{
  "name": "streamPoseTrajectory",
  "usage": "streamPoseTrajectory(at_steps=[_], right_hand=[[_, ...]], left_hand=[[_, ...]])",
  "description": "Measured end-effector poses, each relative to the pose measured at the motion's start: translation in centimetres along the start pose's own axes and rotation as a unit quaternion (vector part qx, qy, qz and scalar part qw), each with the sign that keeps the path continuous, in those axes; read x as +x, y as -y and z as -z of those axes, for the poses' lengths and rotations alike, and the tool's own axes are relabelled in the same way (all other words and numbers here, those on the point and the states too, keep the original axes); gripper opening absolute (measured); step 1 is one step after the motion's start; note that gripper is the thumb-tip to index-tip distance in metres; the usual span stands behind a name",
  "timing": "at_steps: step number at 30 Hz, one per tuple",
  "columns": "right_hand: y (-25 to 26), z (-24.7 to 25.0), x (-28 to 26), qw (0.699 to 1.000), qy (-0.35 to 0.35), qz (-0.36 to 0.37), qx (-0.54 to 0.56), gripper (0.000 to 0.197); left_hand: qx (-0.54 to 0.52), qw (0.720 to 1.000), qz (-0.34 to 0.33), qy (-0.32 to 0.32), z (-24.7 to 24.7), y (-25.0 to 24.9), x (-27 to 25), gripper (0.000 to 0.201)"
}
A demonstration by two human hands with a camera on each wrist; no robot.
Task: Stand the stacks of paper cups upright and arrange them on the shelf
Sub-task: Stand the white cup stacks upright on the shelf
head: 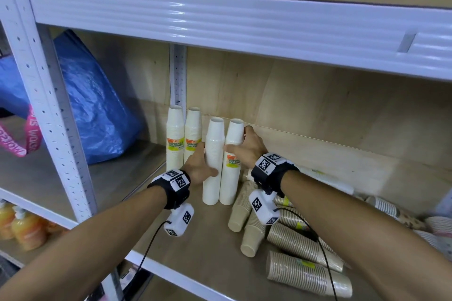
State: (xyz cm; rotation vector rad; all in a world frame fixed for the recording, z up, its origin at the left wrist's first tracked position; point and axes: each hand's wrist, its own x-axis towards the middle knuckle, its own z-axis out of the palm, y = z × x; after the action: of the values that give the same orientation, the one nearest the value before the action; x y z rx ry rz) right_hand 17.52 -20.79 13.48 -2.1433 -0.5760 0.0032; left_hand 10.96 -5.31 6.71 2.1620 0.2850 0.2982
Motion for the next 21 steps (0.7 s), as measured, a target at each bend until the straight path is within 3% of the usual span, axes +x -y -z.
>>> streamPoseTrajectory(at_steps=[8,13,17,21], right_hand=[[3.6,3.6,1.3,0.996,-0.008,0.076,-0.054,0.044],[4.6,4.1,1.8,0.988,0.01,0.107,-0.109,0.025],[4.5,3.8,2.3,0.985,0.016,0.107,-0.133,0.016],[4.5,3.7,2.8,0.987,0.015,0.096,-0.13,0.015]], left_hand=[[-0.015,0.998,-0.056,-0.026,2.5,-3.4,0.7,0.078],[-0.013,0.995,-0.087,-0.054,4.6,-5.7,1.7,0.078],[-0.008,0.992,-0.106,-0.065,6.0,-7.2,2.6,0.062],[0.04,0.991,-0.118,-0.053,6.6,-8.1,3.2,0.029]])
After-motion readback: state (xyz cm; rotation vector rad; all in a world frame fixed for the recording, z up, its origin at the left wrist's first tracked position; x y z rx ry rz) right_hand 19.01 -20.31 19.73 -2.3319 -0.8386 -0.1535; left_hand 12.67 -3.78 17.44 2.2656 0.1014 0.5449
